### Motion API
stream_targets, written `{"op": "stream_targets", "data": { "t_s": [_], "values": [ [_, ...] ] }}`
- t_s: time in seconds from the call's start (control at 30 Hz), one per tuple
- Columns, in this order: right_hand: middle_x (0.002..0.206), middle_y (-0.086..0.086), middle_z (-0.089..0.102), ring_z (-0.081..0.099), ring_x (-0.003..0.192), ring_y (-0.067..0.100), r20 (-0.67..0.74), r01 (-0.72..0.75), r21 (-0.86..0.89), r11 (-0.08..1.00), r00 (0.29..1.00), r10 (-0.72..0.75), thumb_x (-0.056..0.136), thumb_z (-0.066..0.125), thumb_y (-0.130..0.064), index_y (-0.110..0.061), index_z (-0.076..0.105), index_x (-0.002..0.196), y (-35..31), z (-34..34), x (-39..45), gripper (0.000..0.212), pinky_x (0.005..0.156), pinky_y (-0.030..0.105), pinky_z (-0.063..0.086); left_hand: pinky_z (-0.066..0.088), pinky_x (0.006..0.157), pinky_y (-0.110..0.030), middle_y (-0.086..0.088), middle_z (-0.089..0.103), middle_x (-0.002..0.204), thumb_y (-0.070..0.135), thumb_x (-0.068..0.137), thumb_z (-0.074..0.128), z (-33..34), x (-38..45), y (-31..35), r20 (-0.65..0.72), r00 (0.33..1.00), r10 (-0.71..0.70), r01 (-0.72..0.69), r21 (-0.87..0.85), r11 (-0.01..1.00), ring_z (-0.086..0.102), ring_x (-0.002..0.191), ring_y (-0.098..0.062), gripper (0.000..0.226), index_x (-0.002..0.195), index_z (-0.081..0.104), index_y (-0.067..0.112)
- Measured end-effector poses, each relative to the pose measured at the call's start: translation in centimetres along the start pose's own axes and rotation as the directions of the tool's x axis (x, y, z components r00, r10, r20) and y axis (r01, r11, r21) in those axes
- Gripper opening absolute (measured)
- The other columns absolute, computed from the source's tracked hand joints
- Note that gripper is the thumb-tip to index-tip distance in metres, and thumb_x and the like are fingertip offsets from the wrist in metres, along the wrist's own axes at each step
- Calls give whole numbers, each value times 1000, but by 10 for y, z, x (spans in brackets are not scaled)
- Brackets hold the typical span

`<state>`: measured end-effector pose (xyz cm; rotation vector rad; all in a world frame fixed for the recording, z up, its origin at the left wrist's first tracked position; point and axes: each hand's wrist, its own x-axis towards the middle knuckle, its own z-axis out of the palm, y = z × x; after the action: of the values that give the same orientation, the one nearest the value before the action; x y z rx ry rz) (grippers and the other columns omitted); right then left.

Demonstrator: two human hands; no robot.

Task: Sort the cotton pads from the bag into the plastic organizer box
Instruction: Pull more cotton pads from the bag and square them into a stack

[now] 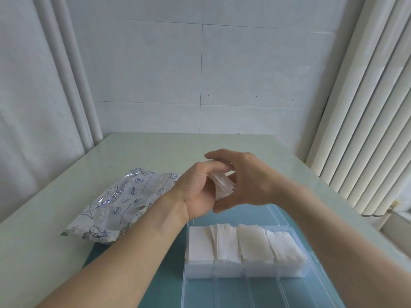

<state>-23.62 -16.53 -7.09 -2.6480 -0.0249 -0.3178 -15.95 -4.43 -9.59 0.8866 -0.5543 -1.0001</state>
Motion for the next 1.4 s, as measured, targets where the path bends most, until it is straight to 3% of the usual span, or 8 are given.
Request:
{"op": "stream_targets", "data": {
  "t_s": [0.17, 0.37, 0.53, 0.7, 0.83, 1.07, 1.2, 1.4],
  "values": [
    [115, -12, 56, 65, 100, 13, -104, -12, 92, 996, 994, 22, 56, 96, -32, -30, 43, 141, 4, 2, 2, 100, 87, 32, 57, 45, 85, -46, -5, 61, 84, 16, 86, 60, -3, -7, 6, -23, 982, -188, 188, 26, 982, 62, 75, -27, 14, 95, 70, 21],
    [103, -10, 68, 66, 89, 13, -43, -38, -7, 999, 998, 38, 55, 97, -35, -26, 58, 123, 10, 6, 3, 79, 78, 33, 56, 45, 86, -46, -6, 64, 87, 10, 87, 61, -5, -8, 5, 33, 988, -154, 149, 113, 982, 60, 83, -23, 16, 97, 69, 20],
    [136, -19, 49, 63, 106, 5, 29, -25, 138, 990, 999, 21, 53, 100, -26, -34, 30, 152, 9, 2, 1, 121, 82, 10, 52, 49, 72, -29, -3, 55, 85, 13, 82, 69, -9, -3, 4, 16, 992, -124, 122, 91, 988, 56, 75, -16, 11, 92, 70, 17],
    [91, -15, 68, 65, 79, 5, -56, -19, 129, 991, 998, 26, 54, 99, -25, -29, 65, 112, 9, 3, 3, 68, 68, 23, 55, 47, 82, -41, -3, 61, 94, 14, 87, 66, -10, -4, 4, 84, 982, -171, 167, 51, 985, 62, 86, -21, 11, 95, 72, 19],
    [109, -14, 69, 67, 100, 5, -115, 67, 192, 979, 992, -46, 53, 99, -20, -25, 61, 128, 11, 3, 4, 85, 85, 23, 56, 47, 73, -38, -1, 63, 92, 26, 89, 60, -9, -4, 8, 14, 990, -142, 142, 6, 990, 56, 82, -18, 22, 108, 68, 17],
    [115, -20, 67, 60, 108, -8, -173, 104, 159, 982, 982, -76, 53, 100, -20, -24, 62, 130, 11, 2, 3, 86, 90, 11, 48, 52, 77, -38, -2, 56, 78, 10, 89, 65, -10, -4, 5, -16, 994, -112, 112, 70, 991, 57, 72, -16, 13, 92, 74, 18],
    [143, -19, 49, 47, 132, -4, 55, 55, 198, 979, 996, -67, 59, 98, -25, -40, 40, 146, 12, -11, -3, 105, 107, 22, 44, 42, 57, -26, -2, 47, 67, 9, 88, 67, -16, -1, 2, -96, 991, -94, 116, 260, 959, 47, 58, -15, 11, 83, 60, 15],
    [107, 6, 75, 70, 104, 21, 65, -55, 527, 848, 998, 25, 93, 69, -29, -14, 70, 118, 23, -16, -3, 28, 101, 49, 52, 24, 50, -24, 1, 26, 62, 9, 83, 62, -18, -10, 6, 154, 939, -307, 181, 536, 824, 27, 49, -12, 17, 81, 46, 16]
  ]
}}
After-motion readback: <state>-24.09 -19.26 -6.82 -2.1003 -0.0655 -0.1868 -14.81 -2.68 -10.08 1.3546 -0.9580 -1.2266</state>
